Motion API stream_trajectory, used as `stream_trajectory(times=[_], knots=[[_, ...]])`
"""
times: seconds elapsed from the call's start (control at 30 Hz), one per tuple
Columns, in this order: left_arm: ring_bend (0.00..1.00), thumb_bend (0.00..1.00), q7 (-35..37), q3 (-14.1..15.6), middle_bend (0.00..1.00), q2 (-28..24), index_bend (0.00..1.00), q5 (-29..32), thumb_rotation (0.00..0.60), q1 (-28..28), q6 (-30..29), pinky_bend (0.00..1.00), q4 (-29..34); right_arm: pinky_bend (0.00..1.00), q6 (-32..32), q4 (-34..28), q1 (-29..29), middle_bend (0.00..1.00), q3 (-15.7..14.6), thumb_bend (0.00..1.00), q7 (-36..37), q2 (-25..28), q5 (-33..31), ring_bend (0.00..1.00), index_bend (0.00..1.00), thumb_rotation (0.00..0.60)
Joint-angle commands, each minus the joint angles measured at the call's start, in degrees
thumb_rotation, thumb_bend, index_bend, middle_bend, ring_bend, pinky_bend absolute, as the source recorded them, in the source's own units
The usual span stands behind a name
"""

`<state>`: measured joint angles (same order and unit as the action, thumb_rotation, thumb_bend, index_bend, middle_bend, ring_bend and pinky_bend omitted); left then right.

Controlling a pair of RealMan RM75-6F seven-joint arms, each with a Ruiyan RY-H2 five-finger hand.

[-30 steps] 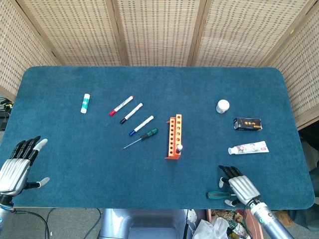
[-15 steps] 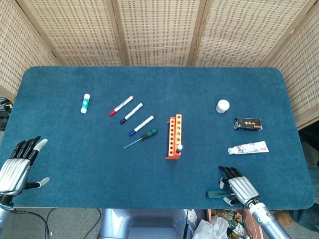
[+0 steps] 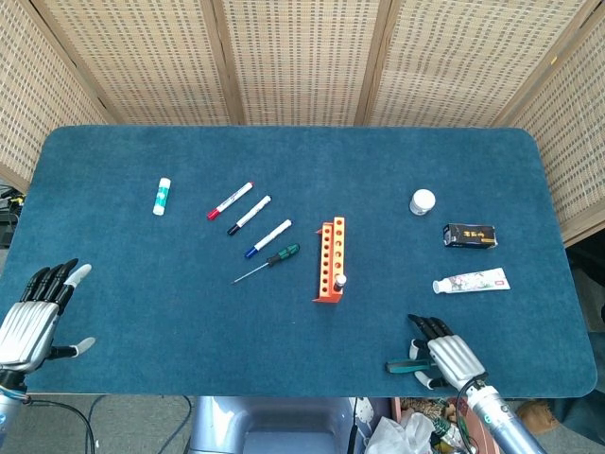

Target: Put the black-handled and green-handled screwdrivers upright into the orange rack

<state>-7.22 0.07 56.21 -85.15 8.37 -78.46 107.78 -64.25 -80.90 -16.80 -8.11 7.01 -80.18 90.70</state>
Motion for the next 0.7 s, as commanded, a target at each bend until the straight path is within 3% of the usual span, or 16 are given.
stream_trajectory(times=[0.03, 0.2, 0.3, 0.47, 0.7], knots=[[0.0, 0.0, 0.13, -0.03, 0.0, -0.05, 0.0, 0.07, 0.6, 0.0, 0.0, 0.0, 0.01, 0.02, -1.19, -0.67, 0.12, 0.0, 0.32, 0.42, 1.88, 0.28, 0.67, 0.0, 0.59, 0.6], [0.0, 0.0, 0.44, -0.01, 0.0, -0.15, 0.0, 0.02, 0.6, -0.03, -0.04, 0.0, 0.02, 0.02, -3.25, -5.6, -0.23, 0.0, 2.02, 0.42, 8.02, 3.01, 0.52, 0.0, 0.6, 0.6], [0.0, 0.0, 0.44, 0.02, 0.0, -0.17, 0.0, -0.08, 0.6, -0.04, -0.07, 0.0, 0.01, 0.02, -4.0, -10.47, -1.23, 0.0, 4.61, 0.43, 12.71, 6.61, -0.9, 0.0, 0.6, 0.6], [0.0, 0.0, 0.56, -0.02, 0.0, -0.21, 0.0, -0.04, 0.6, -0.11, -0.21, 0.0, 0.02, 0.02, -7.08, -17.14, -3.04, 0.0, 13.38, 0.43, 24.39, 12.59, -6.35, 0.0, 0.61, 0.6], [0.0, 0.0, 0.26, 0.02, 0.0, -0.22, 0.0, 0.05, 0.6, -0.02, 0.02, 0.0, 0.15, 0.02, -4.28, -19.1, -5.62, 0.01, 20.11, 0.43, 34.53, 14.47, -12.93, 0.0, 0.63, 0.6]])
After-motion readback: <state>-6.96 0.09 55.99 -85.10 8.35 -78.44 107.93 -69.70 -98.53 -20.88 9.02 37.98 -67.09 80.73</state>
